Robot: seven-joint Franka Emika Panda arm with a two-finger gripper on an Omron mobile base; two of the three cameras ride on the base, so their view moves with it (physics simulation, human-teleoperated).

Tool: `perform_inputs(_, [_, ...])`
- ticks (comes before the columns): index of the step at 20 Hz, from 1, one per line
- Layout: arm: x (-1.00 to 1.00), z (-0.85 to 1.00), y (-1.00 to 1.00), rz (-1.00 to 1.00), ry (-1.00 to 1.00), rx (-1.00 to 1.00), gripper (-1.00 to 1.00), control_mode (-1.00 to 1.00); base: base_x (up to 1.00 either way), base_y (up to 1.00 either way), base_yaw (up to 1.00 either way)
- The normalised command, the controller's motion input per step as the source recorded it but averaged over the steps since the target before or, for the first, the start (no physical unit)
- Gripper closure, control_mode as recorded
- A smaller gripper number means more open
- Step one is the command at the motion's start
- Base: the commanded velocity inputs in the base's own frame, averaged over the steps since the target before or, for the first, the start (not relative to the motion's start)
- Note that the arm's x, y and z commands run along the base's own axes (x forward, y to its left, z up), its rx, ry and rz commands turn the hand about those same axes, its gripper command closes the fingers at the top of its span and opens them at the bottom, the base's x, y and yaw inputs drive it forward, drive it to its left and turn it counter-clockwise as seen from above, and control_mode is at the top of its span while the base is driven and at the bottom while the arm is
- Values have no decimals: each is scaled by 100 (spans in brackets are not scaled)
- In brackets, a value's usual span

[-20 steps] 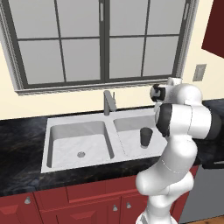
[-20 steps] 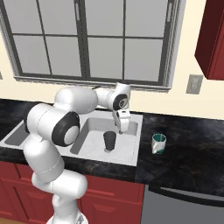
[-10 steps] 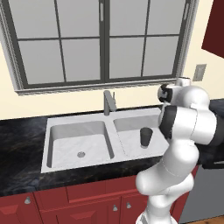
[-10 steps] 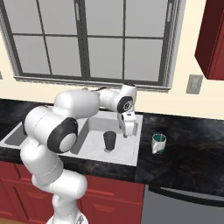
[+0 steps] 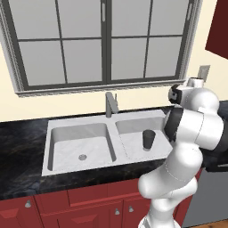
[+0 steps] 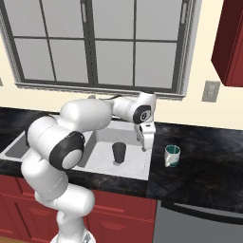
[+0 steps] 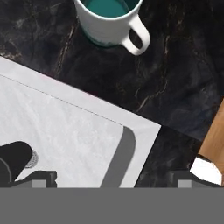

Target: Move any existing items from the left basin to the right basin for drying. Then move the mug from the counter to the left basin of the sink for washing.

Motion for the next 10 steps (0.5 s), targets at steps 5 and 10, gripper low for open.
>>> perform_inputs(5, [-9, 5, -38, 0, 0, -2, -100, -100, 0, 0, 0])
perform_inputs(10, [-2, 9, -38, 0, 0, -3, -100, -100, 0, 0, 0])
